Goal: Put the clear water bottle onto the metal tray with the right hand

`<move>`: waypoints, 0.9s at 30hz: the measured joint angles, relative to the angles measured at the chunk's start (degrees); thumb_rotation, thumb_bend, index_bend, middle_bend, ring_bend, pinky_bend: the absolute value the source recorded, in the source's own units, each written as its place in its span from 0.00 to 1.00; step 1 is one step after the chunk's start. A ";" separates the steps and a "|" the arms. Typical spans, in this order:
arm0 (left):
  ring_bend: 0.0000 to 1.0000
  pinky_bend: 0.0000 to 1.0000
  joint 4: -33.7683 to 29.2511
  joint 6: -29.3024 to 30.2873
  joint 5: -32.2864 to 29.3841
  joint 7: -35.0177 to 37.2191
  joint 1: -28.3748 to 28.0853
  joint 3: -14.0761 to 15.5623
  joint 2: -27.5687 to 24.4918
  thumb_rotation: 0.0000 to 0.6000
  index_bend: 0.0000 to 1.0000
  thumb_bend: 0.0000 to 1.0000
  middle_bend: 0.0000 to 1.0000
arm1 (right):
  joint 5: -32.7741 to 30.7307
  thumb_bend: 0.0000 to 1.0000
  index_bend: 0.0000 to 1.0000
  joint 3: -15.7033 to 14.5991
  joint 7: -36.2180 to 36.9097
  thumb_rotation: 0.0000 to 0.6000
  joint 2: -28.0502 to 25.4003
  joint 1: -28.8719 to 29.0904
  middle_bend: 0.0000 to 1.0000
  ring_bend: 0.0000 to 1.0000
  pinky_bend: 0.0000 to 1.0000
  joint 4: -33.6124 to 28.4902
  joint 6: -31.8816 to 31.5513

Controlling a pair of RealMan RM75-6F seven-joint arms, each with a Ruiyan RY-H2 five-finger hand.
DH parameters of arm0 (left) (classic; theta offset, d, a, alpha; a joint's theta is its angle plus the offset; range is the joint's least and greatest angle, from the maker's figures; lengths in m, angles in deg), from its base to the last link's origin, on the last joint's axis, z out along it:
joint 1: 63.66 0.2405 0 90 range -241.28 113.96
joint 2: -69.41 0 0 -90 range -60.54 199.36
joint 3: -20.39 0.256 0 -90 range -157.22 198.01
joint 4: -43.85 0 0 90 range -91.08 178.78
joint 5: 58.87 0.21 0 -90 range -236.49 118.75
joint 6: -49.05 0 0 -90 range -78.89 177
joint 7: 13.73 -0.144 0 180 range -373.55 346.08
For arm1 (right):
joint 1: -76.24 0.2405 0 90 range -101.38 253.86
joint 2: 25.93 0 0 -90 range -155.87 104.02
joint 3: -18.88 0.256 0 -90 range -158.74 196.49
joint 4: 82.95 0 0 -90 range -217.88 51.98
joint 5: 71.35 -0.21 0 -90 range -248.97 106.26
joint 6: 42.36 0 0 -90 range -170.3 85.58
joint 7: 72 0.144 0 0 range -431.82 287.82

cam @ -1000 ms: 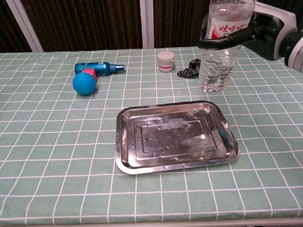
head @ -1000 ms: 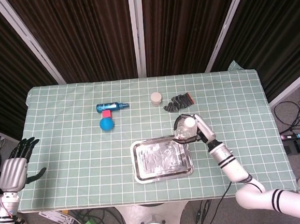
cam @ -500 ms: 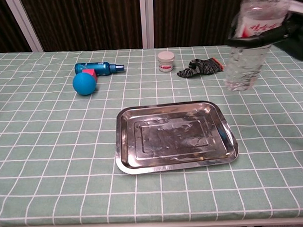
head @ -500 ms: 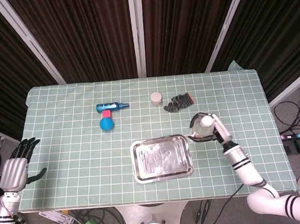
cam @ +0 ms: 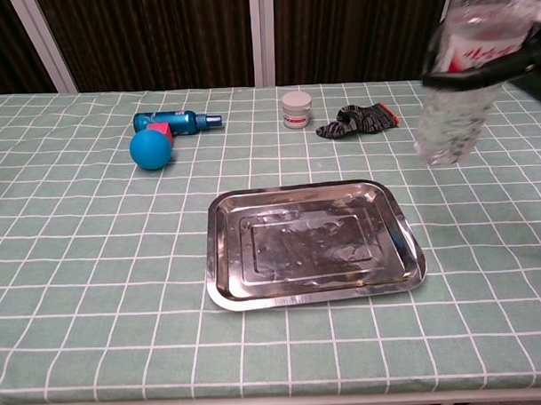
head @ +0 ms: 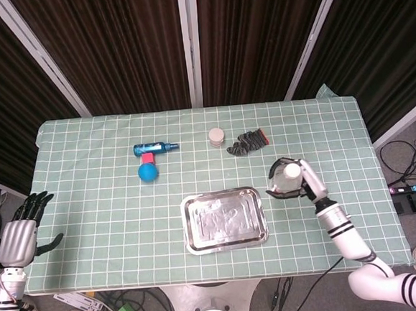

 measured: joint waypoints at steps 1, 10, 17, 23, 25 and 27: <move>0.09 0.19 -0.08 0.15 -0.13 0.00 0.13 -0.06 -0.07 1.00 0.16 0.23 0.18 | -0.01 0.05 0.70 -0.29 -0.28 1.00 1.38 0.34 0.56 0.38 0.42 0.49 0.51; 0.09 0.19 0.32 0.71 0.06 0.32 0.63 0.13 -0.24 1.00 0.16 0.23 0.18 | -0.18 0.05 0.70 -1.98 1.13 1.00 7.30 3.01 0.56 0.38 0.42 3.63 5.33; 0.09 0.19 1.02 1.15 -0.71 1.12 1.18 -0.31 -0.66 1.00 0.16 0.23 0.18 | 0.35 0.03 0.69 -1.25 2.66 1.00 12.23 6.61 0.56 0.37 0.42 6.95 8.46; 0.09 0.19 1.98 0.87 -1.04 1.95 1.36 -0.36 -1.07 1.00 0.16 0.23 0.18 | 1.40 0.00 0.60 -1.76 5.39 1.00 15.36 8.90 0.53 0.33 0.38 11.88 11.14; 0.09 0.19 2.24 0.78 -1.16 2.25 1.34 -0.51 -1.09 1.00 0.16 0.23 0.18 | 2.63 0.00 0.44 -2.21 6.33 1.00 15.64 9.42 0.47 0.24 0.31 12.92 11.32; 0.09 0.19 2.49 0.62 -1.16 2.48 1.20 -0.61 -1.02 1.00 0.16 0.23 0.18 | 4.31 0.00 0.31 -2.98 7.66 1.00 15.46 10.04 0.40 0.16 0.24 13.46 11.57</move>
